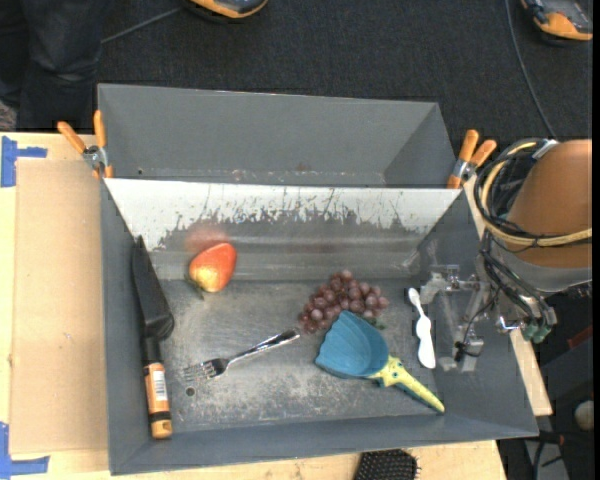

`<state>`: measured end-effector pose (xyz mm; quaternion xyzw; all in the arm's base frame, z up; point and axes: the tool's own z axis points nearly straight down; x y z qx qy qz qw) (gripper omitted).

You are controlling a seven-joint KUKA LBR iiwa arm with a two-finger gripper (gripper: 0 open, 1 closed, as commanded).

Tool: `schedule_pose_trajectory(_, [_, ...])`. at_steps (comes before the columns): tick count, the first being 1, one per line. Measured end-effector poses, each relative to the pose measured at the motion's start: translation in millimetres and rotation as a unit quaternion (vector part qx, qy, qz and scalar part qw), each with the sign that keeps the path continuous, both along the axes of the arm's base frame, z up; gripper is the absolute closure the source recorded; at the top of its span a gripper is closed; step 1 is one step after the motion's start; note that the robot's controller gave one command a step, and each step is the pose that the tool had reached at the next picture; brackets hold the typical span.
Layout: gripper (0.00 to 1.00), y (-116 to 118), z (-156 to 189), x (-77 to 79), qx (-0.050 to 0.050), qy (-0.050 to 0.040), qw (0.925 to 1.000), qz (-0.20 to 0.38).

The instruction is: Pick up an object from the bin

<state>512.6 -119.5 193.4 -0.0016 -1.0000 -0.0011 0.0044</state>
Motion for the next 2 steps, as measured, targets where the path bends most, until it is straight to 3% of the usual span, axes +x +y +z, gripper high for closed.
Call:
schedule_pose_trajectory(1, [0.00, 1, 4, 1.9, -0.001, -0.0039, 1.0000, 0.003])
schedule_pose_trajectory(2, [0.00, 24, -77, -12.4, -0.001, -0.0050, 0.9998, 0.019])
